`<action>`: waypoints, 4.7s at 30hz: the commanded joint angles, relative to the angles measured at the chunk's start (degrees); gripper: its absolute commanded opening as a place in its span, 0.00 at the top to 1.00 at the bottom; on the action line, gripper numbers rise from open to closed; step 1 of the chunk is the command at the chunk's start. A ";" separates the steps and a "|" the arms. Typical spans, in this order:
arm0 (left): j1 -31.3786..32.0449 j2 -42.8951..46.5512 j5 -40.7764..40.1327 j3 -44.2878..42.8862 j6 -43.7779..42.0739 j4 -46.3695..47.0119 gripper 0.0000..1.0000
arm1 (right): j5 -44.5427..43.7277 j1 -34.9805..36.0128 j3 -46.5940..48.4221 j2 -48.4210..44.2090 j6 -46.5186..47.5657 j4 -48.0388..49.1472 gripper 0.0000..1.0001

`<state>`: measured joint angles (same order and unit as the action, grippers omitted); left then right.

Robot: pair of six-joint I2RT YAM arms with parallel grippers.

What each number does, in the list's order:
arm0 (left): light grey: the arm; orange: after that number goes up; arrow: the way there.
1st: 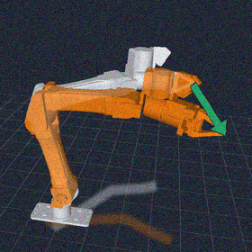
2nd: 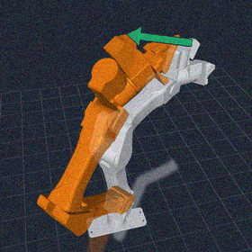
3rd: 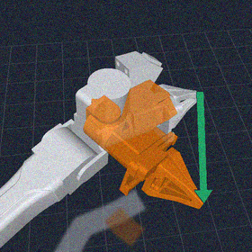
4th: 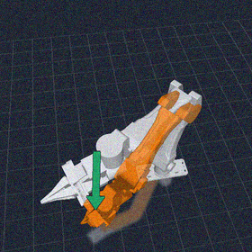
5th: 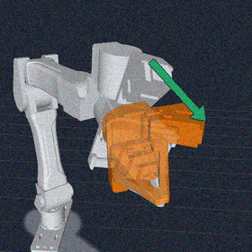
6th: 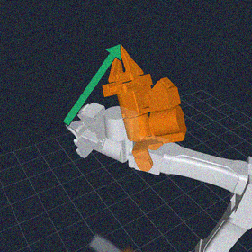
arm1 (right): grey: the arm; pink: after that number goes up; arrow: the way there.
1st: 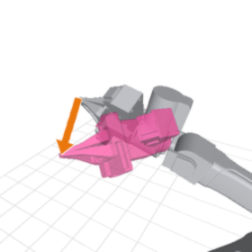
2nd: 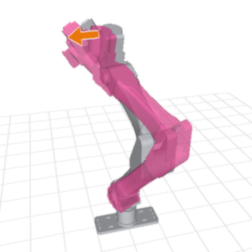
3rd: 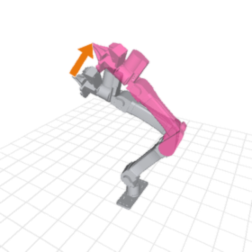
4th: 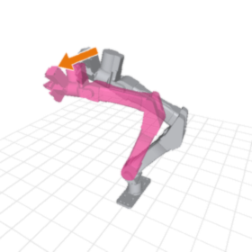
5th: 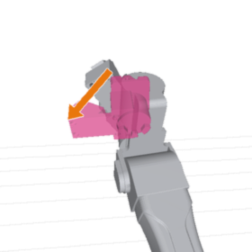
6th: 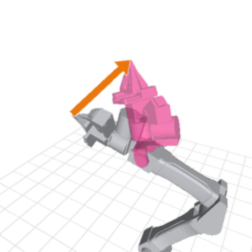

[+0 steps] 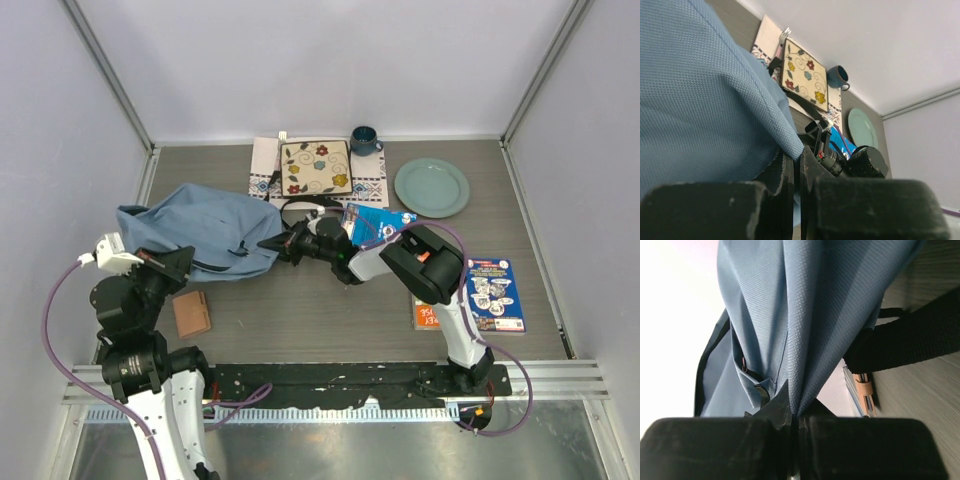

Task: Pack the student bag
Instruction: Place the student bag at the center of the board.

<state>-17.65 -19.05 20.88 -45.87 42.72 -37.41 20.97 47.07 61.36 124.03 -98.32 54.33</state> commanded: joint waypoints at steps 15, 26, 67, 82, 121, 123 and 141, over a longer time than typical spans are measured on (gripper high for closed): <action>0.42 -24.26 27.34 -23.65 7.36 22.87 1.00 | -1.37 -1.98 1.22 -26.35 29.05 -14.15 0.99; 20.77 -33.84 16.16 -27.24 15.21 36.44 1.00 | -11.38 -11.03 -8.71 -50.36 37.32 -31.45 0.99; 60.63 -23.96 -28.44 18.16 4.91 31.79 0.97 | -12.44 -14.12 -40.87 -79.29 44.28 -44.83 0.99; 60.63 0.58 -27.30 31.01 27.85 8.07 0.24 | -30.54 -1.89 -47.48 -85.61 42.95 -56.85 0.25; 60.54 -2.57 -44.45 10.54 27.33 -11.83 0.14 | -35.12 -1.89 -52.13 -80.79 31.88 -48.09 0.24; 60.54 -7.04 -40.58 9.84 26.89 -8.31 0.15 | -35.30 -1.89 -52.22 -80.70 31.79 -48.00 0.24; 78.29 -41.67 -44.88 13.79 38.22 27.64 0.34 | -36.18 -1.81 -51.87 -85.18 31.61 -52.92 0.33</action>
<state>58.76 -56.58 -20.32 -31.57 76.75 -18.44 -12.82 45.06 9.28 40.03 -66.26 0.89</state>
